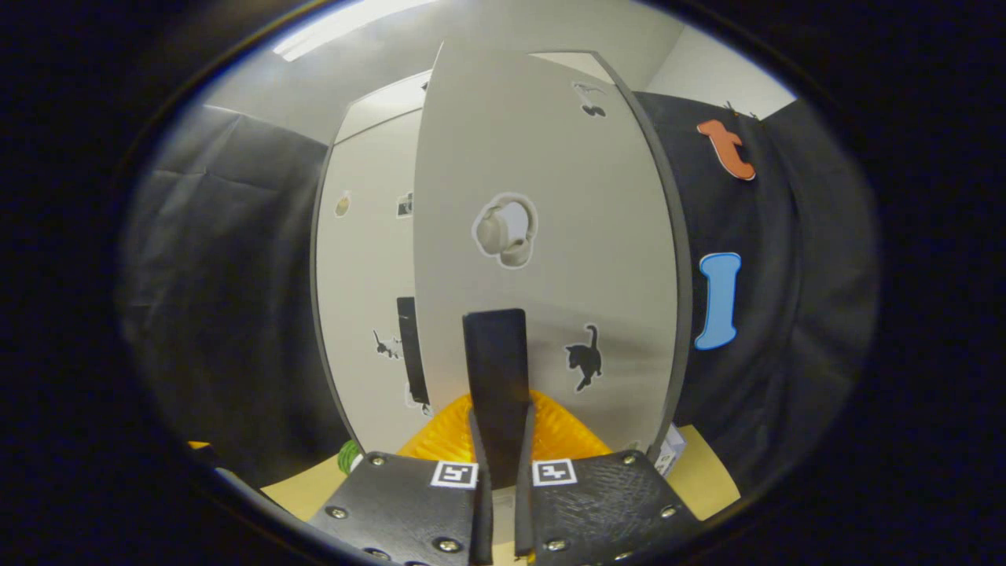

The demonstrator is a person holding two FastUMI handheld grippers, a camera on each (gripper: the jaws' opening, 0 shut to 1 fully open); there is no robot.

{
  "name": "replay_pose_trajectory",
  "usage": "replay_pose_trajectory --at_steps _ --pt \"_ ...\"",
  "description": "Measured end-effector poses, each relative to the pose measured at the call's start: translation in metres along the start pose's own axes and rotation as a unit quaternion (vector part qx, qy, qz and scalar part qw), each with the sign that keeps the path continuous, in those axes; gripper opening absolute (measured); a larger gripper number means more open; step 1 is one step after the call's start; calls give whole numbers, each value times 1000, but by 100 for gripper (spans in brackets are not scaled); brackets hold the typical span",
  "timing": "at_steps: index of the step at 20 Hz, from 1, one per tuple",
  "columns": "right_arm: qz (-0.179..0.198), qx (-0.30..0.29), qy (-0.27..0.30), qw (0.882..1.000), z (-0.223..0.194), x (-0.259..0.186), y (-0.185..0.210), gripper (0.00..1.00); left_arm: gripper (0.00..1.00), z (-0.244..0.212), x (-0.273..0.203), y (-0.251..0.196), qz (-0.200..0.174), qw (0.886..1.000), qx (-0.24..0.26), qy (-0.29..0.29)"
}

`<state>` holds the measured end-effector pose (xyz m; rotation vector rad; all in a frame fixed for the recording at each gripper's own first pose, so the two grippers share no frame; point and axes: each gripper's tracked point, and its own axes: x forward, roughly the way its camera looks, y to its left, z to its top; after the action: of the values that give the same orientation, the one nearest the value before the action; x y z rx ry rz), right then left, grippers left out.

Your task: Open the right door of the double-door shoe cabinet with the right hand, and open the left door with the left hand.

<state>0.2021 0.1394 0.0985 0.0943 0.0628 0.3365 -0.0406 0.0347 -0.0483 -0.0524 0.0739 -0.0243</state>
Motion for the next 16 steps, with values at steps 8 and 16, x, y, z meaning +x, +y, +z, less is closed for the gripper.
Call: replay_pose_trajectory --at_steps 8,16 --pt "-12 -4 2 1000 3 -14 -16 11 97 4 -10 -12 -27 1000 8 -10" --pt "-28 -9 0 1000 6 -22 -31 10 97 -7 -12 -20 -42 999 -1 -2"
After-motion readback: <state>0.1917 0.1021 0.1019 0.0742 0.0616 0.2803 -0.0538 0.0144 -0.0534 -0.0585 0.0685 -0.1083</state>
